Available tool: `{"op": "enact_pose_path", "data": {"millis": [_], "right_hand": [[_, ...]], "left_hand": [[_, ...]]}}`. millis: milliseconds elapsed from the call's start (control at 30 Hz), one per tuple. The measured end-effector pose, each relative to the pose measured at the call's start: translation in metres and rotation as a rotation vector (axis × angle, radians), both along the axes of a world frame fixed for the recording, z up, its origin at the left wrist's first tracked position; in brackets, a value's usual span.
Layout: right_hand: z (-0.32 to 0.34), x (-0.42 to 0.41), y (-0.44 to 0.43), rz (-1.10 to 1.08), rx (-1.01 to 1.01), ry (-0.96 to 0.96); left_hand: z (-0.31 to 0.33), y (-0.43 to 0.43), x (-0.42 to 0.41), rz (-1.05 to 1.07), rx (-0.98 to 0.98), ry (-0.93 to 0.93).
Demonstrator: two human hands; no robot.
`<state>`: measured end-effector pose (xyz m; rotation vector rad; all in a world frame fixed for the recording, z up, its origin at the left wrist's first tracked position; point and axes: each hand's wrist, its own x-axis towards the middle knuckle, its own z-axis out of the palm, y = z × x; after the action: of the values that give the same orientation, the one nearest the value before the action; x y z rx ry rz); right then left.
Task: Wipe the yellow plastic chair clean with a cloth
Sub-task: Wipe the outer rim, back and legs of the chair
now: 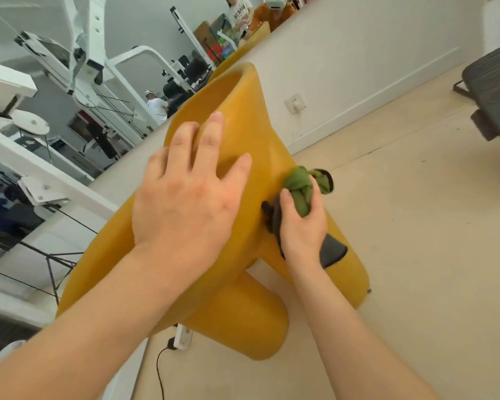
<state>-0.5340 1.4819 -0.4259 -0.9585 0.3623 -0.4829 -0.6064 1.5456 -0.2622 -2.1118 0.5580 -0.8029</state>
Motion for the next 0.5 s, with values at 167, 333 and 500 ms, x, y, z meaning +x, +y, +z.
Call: {"op": "enact_pose_path", "data": {"millis": [167,333,500], "right_hand": [[0.025,0.009,0.008,-0.12,-0.217,-0.26],[-0.039,0.018,-0.004,-0.054,-0.106,0.036],[-0.029,0.016,-0.002,-0.034,0.117,0.046]], "left_hand": [[0.006,0.002,0.002,-0.132,0.011,0.023],[0.011,0.048,-0.042,-0.041,-0.261,0.036],[0.006,0.073,-0.053,0.103,-0.466,0.051]]}}
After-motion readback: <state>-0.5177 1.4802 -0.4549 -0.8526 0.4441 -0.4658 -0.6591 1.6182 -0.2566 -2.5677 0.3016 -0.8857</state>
